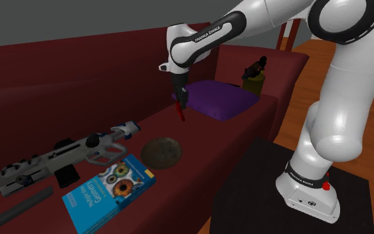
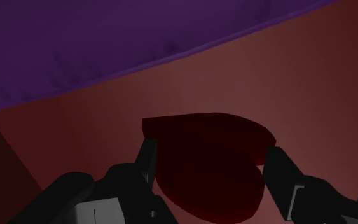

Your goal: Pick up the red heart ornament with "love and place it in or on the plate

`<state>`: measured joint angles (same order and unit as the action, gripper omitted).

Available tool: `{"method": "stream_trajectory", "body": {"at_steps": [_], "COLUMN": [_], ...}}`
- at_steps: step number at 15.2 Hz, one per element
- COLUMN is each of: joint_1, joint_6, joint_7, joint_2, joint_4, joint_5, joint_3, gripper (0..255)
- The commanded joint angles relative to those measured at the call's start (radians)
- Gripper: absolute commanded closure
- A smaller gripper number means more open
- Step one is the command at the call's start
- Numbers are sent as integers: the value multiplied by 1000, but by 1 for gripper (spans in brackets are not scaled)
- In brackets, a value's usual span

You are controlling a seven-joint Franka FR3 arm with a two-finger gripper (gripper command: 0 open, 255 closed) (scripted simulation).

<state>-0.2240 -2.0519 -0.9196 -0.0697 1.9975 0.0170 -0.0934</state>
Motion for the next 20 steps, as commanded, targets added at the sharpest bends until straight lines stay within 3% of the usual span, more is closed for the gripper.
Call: {"method": "stream_trajectory", "body": {"at_steps": [1, 9, 17, 20], "joint_1": [-11, -105, -197, -207], "joint_6": [10, -5, -7, -33], "joint_7": [22, 208, 399, 420], "joint_2": [20, 111, 144, 134], "joint_4": [9, 114, 146, 162], "joint_5": [-2, -4, 8, 8], "joint_3": [10, 102, 207, 218], "gripper": [255, 255, 255, 255]}}
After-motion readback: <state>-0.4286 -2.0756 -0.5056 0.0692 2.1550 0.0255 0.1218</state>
